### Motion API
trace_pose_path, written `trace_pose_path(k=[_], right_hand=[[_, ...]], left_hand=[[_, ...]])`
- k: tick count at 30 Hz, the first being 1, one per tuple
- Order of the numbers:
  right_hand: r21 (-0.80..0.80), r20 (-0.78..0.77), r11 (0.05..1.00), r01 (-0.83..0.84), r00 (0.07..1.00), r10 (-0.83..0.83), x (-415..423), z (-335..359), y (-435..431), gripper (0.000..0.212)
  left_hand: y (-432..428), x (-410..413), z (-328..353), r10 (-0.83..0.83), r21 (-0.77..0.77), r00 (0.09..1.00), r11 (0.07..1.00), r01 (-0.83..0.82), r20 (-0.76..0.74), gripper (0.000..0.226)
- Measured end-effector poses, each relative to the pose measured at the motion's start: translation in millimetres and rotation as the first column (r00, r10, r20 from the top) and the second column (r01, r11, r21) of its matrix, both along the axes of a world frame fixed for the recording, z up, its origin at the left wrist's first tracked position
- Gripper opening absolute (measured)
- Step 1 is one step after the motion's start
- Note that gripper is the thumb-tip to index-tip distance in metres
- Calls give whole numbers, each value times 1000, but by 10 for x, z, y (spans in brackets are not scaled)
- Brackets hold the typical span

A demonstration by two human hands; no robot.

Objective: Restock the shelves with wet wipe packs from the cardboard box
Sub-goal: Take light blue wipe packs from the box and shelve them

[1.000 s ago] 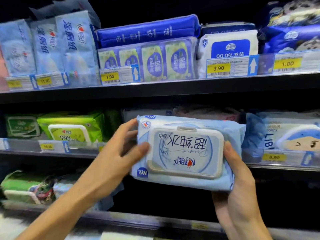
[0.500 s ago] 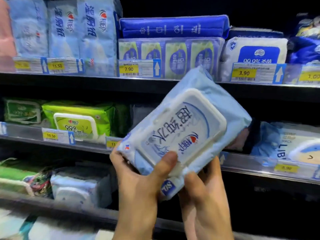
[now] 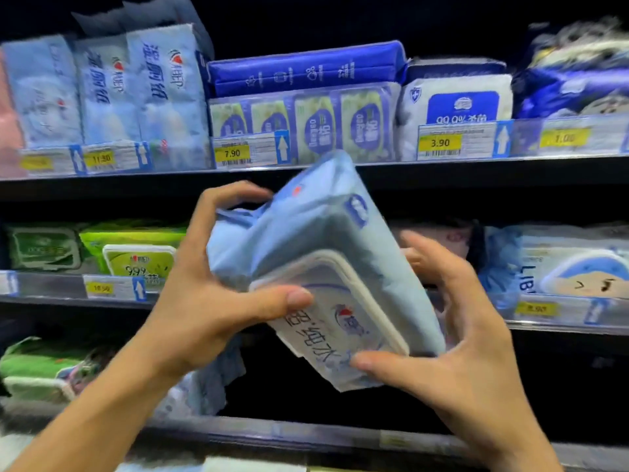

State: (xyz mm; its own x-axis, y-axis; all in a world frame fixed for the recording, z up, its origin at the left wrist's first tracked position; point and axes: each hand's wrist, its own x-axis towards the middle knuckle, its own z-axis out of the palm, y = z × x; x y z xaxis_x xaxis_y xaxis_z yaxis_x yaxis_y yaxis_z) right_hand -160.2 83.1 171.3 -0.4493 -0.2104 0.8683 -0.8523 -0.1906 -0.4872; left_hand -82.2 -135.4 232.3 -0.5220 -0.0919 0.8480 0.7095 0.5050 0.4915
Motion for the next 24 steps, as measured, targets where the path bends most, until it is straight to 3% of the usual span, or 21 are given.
trace_pose_path(k=[2, 4, 6, 10, 12, 13, 15, 16, 17, 20, 22, 24], right_hand=[[-196, 79, 981, -6, 997, 22, -9, -34, -186, 103], [-377, 173, 908, -181, 950, 261, 40, -73, -405, 108], [-383, 176, 880, -281, 913, 368, 74, -134, -474, 100], [-205, 45, 972, -118, 990, 130, 14, 39, -327, 94], [-58, -31, 997, -55, 998, 53, -97, 202, -364, 87], [0, -20, 999, -34, 999, 34, -212, 258, -424, 75], [146, -59, 975, 166, 986, -159, -313, 405, -579, 36], [239, -122, 960, 149, 985, -122, -442, 443, -629, 33], [334, -179, 933, 134, 981, -76, -592, 437, -646, 42], [408, -237, 818, 405, 912, -334, -752, 442, -755, 75], [461, -147, 790, 404, 913, -381, -791, 441, -778, 90], [507, -85, 768, 392, 909, -408, -834, 475, -785, 96]], left_hand=[[26, -52, -146, -122, 267, 986, 952, 148, -111, 77], [74, -141, -312, -227, 475, 954, 829, 294, -195, 81], [54, -192, -415, -265, 550, 944, 767, 330, -197, 77], [-247, -160, -417, -112, 355, 990, 925, 136, -89, 65], [-381, -214, -416, -74, 317, 996, 945, 84, -43, 65], [-417, -250, -429, -48, 334, 998, 941, 54, -27, 64], [-452, -298, -479, 74, 352, 996, 934, -53, -47, 64], [-486, -322, -509, 155, 342, 986, 931, -127, -56, 66], [-520, -333, -533, 234, 320, 971, 925, -206, -53, 69], [-683, -382, -570, 397, 160, 917, 908, -387, -34, 82], [-771, -432, -541, 535, -28, 841, 842, -539, -82, 66], [-839, -501, -473, 649, -238, 745, 707, -666, -156, 48]])
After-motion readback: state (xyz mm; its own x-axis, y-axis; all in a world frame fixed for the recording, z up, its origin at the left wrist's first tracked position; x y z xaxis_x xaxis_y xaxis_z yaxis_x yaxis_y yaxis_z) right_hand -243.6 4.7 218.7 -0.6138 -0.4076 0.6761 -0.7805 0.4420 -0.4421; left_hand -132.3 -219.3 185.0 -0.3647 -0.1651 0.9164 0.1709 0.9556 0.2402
